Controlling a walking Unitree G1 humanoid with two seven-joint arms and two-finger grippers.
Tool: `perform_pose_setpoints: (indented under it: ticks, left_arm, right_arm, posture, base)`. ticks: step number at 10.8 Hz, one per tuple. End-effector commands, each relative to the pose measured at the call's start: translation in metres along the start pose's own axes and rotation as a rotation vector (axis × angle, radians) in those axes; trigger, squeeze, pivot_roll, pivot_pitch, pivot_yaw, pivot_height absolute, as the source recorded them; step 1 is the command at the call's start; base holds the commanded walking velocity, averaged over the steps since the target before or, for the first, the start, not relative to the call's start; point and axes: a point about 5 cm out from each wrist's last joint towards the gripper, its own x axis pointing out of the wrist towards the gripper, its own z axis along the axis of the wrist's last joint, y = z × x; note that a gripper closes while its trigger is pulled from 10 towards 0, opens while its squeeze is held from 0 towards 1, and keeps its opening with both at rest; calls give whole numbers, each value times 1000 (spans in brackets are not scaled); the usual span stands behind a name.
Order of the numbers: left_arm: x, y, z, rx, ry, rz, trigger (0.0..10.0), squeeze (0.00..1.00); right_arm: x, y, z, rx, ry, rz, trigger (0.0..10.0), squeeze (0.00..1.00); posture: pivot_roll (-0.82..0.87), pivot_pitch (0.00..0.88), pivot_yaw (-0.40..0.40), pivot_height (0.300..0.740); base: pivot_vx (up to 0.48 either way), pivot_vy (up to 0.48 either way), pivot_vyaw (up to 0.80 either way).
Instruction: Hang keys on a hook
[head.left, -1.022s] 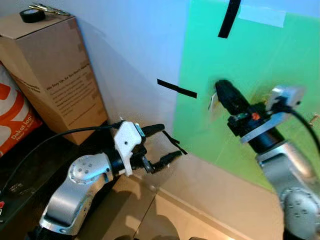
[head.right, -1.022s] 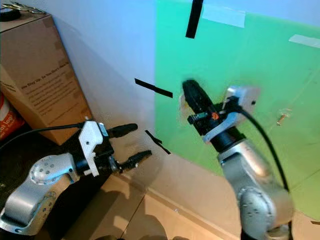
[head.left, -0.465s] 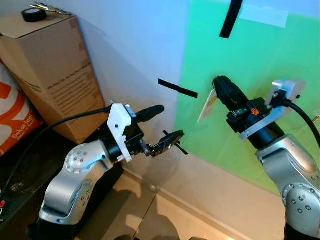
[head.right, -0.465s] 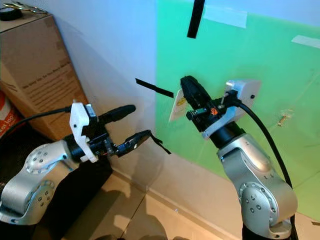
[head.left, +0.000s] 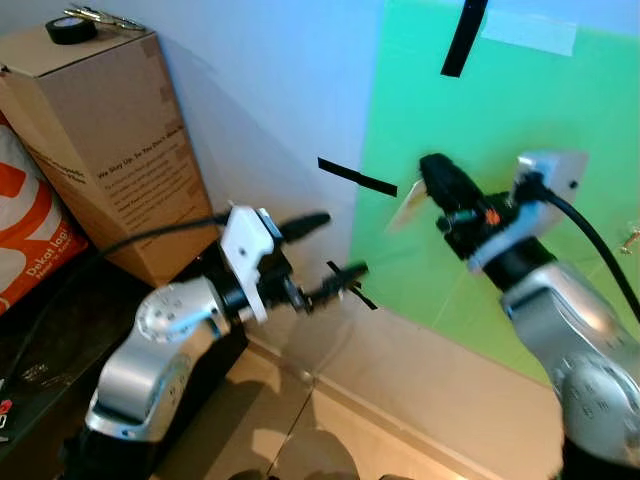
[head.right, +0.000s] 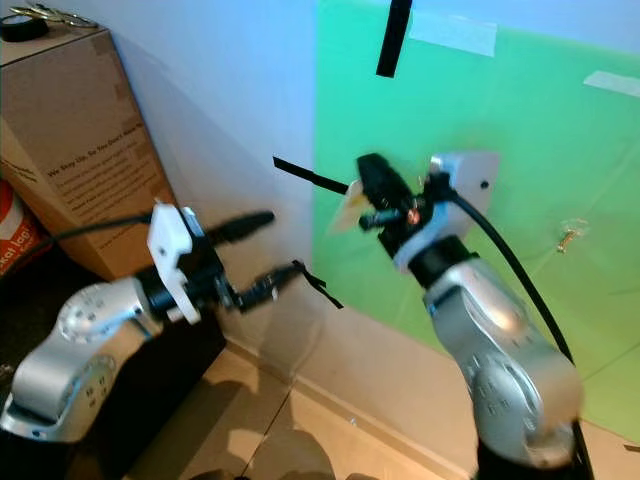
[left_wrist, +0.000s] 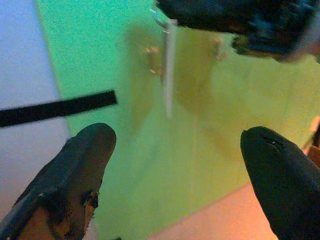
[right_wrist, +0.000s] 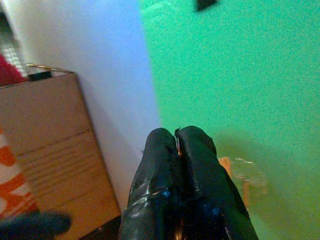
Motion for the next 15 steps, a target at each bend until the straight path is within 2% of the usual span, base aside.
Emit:
perform_pose_setpoints:
  ticks: [1, 4, 7, 9, 12, 14, 15]
  left_arm:
    - [0, -3, -1, 21, 27, -20, 10000, 337]
    - [-2, -4, -2, 19, 34, -29, 10000, 333]
    - [-5, -6, -3, 16, 37, -28, 10000, 337]
    - [-4, -6, -3, 16, 36, -31, 10000, 337]
    - [-3, -7, -3, 11, 35, -46, 10000, 341]
    - [-3, -8, -2, 12, 36, -54, 10000, 337]
    - [-3, -9, -3, 13, 40, -54, 10000, 337]
  right_arm:
    - [5, -4, -3, -3, 33, -51, 10000, 0]
    - [16, -15, -17, 43, 129, -181, 10000, 0]
    - [15, -20, -17, 87, 121, -228, 10000, 0]
    - [13, -24, -16, 109, 111, -265, 10000, 0]
    - [-1, -31, -22, 143, 140, -318, 10000, 0]
    - [-7, -33, -32, 136, 213, -326, 10000, 0]
    - [-8, -34, -32, 145, 208, -339, 10000, 0]
  posture:
    - [-112, 13, 19, 740]
    - [-104, 20, 11, 740]
    - [-105, 22, 12, 740]
    - [-109, 21, 17, 740]
    - [-114, 23, 23, 740]
    - [-114, 26, 25, 740]
    - [-114, 29, 24, 740]
  base:
    - [0, 0, 0]
    - [0, 0, 0]
    - [0, 0, 0]
    - [0, 0, 0]
    - [0, 0, 0]
    - [0, 0, 0]
    - [0, 0, 0]
